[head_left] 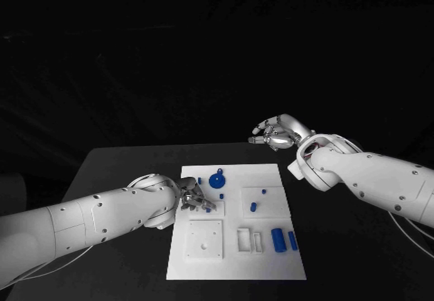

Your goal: Assemble the parts on the task board

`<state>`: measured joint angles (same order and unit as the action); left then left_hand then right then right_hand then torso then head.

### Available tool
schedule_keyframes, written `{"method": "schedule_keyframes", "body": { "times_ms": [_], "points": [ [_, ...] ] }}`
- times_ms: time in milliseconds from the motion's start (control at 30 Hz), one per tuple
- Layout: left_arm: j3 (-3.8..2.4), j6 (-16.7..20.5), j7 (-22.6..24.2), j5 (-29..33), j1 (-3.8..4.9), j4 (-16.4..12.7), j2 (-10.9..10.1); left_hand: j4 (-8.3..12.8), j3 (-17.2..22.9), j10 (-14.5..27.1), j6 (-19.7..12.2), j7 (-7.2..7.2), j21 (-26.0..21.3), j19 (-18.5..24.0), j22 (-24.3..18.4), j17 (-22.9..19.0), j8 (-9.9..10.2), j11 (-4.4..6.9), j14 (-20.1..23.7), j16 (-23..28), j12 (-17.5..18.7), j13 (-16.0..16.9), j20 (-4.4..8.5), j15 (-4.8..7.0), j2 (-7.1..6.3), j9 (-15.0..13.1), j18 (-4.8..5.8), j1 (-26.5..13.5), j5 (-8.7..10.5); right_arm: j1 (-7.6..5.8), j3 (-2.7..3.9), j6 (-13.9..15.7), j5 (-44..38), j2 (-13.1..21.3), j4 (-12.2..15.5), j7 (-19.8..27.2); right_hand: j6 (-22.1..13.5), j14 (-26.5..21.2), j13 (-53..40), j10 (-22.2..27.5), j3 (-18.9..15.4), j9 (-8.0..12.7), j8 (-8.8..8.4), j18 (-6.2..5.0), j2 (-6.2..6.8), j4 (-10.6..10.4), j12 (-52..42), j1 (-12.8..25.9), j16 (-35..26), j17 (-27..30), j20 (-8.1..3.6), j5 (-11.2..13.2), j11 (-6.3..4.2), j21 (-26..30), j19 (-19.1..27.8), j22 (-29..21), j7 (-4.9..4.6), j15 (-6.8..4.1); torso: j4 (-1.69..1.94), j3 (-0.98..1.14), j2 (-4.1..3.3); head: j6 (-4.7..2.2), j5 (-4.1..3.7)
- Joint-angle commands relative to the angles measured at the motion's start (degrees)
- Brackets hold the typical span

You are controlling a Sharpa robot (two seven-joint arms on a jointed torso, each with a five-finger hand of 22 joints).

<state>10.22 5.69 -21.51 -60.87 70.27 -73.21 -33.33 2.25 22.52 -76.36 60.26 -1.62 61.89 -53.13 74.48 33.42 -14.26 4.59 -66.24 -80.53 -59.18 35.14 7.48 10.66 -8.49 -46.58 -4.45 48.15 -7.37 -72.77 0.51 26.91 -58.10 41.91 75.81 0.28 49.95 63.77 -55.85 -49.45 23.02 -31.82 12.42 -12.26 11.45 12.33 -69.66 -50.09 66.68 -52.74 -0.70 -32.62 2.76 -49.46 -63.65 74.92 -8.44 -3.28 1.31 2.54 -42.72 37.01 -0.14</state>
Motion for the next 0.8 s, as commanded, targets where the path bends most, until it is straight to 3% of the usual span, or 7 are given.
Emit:
{"method": "schedule_keyframes", "body": {
  "times_ms": [33,533,800],
  "points": [
    [0.08,-1.66,-0.43,-2.56,-0.34,0.18,0.45,-0.43,-0.09,-0.18,-0.23,-0.68,-0.34,0.16,-0.07,-0.01,0.27,-0.38,-0.17,0.27,0.22,-0.07,7.29,-0.39,0.1,0.25,-0.03,-0.46,0.32,0.04,0.03,-0.61,-0.15,-0.05,0.01,0.28,-0.78,-0.4,0.06,0.39,0.11,0.06,-0.06,-2.74,0.05,-0.22,-0.31,0.33,0.22,0.1,-0.1,-0.36,0.21,0.4,-0.43,0.18,-0.89,0.05,-0.04,-0.01,-0.03,0.07,-0.03],
    [0.13,-1.58,-0.68,-3.45,-0.79,2.11,1.39,-1.31,-0.27,-0.51,0.83,-0.31,-0.35,-0.15,-0.05,0.07,-0.07,-0.02,-0.52,0.18,0.18,-0.09,7.47,-0.03,0.32,0.97,-0.17,-0.66,0.92,0.04,0.03,-0.67,-0.15,-0.06,0.06,0.24,-0.82,-0.4,0.11,0.4,0.13,0.07,-0.07,-2.74,0.03,-0.27,-0.36,0.28,0.25,0.12,-0.1,-0.35,0.23,0.42,-0.45,0.22,-0.91,0.07,-0.01,-0.02,-0.01,0.16,-0.2],
    [0.14,-1.99,-0.54,-3.43,-1.1,2.91,2.05,-1.14,-0.4,-0.62,1.12,-0.22,-0.31,-0.23,0.01,0.1,-0.21,0.07,-0.63,0.17,0.18,-0.1,7.53,0.07,1.25,1.29,-0.2,-0.08,0.97,0.04,0.03,-0.76,-0.15,-0.1,0.04,0.23,-0.83,-0.4,0.13,0.4,0.14,0.08,-0.07,-2.74,0.02,-0.3,-0.39,0.28,0.26,0.13,-0.1,-0.34,0.23,0.42,-0.45,0.23,-0.91,0.08,-0.05,-0.04,-0.05,0.21,-0.22]
  ]
}}
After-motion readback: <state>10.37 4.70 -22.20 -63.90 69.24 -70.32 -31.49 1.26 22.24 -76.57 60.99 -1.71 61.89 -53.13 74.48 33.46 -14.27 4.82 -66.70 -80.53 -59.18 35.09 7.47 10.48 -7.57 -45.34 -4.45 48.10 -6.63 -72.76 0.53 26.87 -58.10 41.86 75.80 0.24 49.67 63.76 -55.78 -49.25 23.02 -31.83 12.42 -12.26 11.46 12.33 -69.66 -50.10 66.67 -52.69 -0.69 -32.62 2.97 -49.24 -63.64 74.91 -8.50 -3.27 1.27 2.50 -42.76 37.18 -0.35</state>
